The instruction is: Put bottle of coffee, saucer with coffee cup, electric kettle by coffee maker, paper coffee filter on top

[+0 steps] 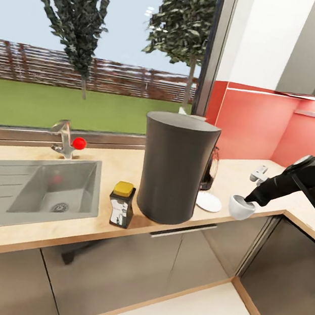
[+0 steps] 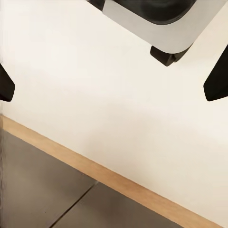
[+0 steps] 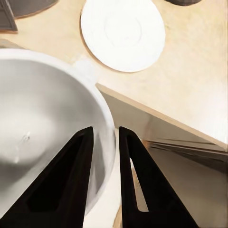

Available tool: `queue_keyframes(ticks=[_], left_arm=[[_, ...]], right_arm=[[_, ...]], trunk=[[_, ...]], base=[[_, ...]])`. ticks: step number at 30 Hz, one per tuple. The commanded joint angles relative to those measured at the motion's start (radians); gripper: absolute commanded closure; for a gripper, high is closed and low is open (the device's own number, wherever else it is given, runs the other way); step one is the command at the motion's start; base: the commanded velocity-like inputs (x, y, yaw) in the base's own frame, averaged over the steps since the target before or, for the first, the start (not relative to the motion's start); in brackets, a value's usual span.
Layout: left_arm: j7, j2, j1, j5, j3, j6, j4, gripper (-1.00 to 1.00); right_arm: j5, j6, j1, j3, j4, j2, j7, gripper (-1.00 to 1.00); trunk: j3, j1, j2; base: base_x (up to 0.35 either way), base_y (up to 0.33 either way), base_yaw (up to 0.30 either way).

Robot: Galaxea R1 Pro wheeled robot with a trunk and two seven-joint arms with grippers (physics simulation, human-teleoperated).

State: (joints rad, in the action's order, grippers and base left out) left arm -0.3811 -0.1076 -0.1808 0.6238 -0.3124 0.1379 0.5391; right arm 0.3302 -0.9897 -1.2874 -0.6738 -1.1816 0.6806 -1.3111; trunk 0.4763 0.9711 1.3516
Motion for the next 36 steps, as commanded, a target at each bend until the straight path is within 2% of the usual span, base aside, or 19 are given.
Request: queue_keyframes(ticks=[1,7,13,23,36], left_arm=[[-0.005,0.000,0.000,0.008,-0.001,-0.002,0.001,-1.00],[-0.007,0.000,0.000,0.008,-0.002,-0.002,0.001,-1.00],[-0.006,0.000,0.000,0.008,-0.002,-0.002,0.001,-1.00],[-0.005,0.000,0.000,0.008,-0.001,-0.002,0.001,-1.00],[-0.007,0.000,0.000,0.008,0.000,-0.001,0.001,-1.00]], right_arm=[[0.009,-0.007,-0.001,-0.001,-0.001,0.000,-0.011,1.00],[0.009,-0.007,-0.001,-0.001,-0.001,0.000,-0.011,1.00],[0.009,-0.007,0.003,-0.002,-0.001,-0.001,-0.010,1.00],[0.010,-0.006,0.004,-0.002,0.000,-0.001,-0.010,1.00],[0.010,-0.006,0.005,-0.003,0.000,-0.001,-0.010,1.00]], trunk=[[0.001,0.000,0.001],[0.001,0.000,0.001],[0.001,0.000,0.001],[0.001,0.000,0.001],[0.001,0.000,0.001]], base=[[0.086,-0.212,0.001],[0.035,-0.085,0.032],[0.023,-0.049,0.221],[0.130,-0.259,0.066],[0.027,-0.092,0.211]])
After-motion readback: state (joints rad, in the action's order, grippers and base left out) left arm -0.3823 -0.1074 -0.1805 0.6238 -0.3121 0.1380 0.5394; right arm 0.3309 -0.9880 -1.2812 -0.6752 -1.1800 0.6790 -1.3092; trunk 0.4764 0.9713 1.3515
